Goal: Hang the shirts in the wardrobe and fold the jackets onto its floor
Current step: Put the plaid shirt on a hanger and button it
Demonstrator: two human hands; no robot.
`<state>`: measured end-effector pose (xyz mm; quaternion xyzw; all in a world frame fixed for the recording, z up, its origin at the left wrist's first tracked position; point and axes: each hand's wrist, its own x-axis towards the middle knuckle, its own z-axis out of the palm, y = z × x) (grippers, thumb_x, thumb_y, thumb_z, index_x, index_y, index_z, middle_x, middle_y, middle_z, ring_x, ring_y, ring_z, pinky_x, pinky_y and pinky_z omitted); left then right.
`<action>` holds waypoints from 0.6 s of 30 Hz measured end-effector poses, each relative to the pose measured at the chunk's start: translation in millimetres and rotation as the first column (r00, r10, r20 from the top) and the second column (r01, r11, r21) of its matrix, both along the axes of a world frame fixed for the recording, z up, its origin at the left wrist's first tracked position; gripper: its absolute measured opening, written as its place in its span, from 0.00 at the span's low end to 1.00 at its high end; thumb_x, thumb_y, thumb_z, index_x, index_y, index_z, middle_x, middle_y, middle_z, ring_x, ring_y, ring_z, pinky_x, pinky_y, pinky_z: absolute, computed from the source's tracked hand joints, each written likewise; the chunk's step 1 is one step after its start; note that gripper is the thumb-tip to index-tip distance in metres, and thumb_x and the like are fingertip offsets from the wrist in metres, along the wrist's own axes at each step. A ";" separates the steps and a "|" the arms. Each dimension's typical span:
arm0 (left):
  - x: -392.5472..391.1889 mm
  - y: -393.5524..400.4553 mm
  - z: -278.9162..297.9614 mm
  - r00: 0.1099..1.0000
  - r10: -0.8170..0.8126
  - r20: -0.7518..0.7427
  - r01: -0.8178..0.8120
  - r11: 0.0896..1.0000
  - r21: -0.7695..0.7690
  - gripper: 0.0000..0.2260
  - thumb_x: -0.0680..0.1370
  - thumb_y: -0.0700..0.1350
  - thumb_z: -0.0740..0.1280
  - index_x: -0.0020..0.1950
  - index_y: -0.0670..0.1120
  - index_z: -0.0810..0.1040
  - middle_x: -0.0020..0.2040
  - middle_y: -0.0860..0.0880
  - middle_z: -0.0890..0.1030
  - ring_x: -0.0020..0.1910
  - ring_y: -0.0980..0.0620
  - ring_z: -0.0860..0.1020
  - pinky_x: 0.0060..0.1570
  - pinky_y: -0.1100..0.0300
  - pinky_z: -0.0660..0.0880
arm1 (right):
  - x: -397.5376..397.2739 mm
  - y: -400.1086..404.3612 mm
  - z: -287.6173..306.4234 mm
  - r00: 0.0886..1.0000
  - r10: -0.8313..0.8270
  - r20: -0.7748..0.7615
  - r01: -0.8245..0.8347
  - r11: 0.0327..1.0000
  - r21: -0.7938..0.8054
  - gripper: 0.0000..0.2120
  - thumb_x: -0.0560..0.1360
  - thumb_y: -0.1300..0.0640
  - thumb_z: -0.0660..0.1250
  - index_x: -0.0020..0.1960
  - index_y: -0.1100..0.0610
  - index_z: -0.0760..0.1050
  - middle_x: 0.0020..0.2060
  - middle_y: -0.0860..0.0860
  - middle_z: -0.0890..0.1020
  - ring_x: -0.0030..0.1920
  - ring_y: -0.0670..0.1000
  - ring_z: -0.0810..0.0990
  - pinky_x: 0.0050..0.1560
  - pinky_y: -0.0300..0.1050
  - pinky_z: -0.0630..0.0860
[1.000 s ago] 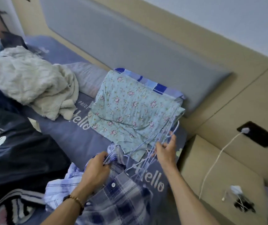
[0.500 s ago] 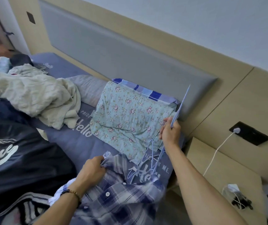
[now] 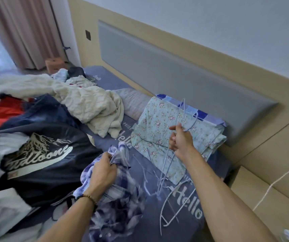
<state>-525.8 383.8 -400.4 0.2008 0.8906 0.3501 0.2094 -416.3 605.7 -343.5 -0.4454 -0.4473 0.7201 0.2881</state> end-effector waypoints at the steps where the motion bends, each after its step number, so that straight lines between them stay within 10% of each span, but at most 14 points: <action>1: -4.8 -8.0 4.6 1.000 0.019 0.000 -0.019 1.000 -0.005 0.08 0.77 0.39 0.59 0.55 0.46 0.72 0.42 0.47 0.78 0.43 0.45 0.75 0.41 0.53 0.69 | -7.9 -10.2 1.4 0.999 0.040 -0.008 -0.040 0.999 0.021 0.19 0.85 0.47 0.50 0.47 0.58 0.70 0.22 0.49 0.61 0.20 0.46 0.56 0.23 0.38 0.52; 7: -22.4 -48.9 9.2 0.999 0.034 0.022 -0.036 0.997 0.066 0.12 0.75 0.40 0.61 0.57 0.51 0.70 0.42 0.47 0.79 0.41 0.44 0.78 0.44 0.49 0.77 | -44.1 -48.3 6.1 0.981 -0.028 0.194 -0.037 0.944 0.328 0.15 0.84 0.55 0.52 0.43 0.58 0.68 0.26 0.52 0.65 0.23 0.48 0.61 0.21 0.37 0.57; 13: -27.1 -78.8 4.9 0.981 -0.192 -0.008 0.192 0.980 0.048 0.26 0.74 0.39 0.60 0.69 0.61 0.70 0.54 0.48 0.81 0.45 0.47 0.77 0.44 0.59 0.70 | -56.9 -64.8 30.8 0.983 -0.184 -0.008 0.184 0.982 0.047 0.13 0.83 0.57 0.50 0.42 0.57 0.66 0.24 0.51 0.61 0.18 0.46 0.55 0.22 0.34 0.52; 18: -50.8 -76.5 25.2 0.992 0.047 0.116 -0.087 0.923 0.375 0.17 0.76 0.32 0.60 0.54 0.50 0.81 0.50 0.49 0.81 0.48 0.51 0.79 0.47 0.67 0.72 | -55.4 -88.4 39.3 0.982 0.106 0.155 -0.150 0.940 0.308 0.17 0.85 0.53 0.53 0.45 0.59 0.73 0.21 0.49 0.67 0.18 0.45 0.59 0.21 0.36 0.55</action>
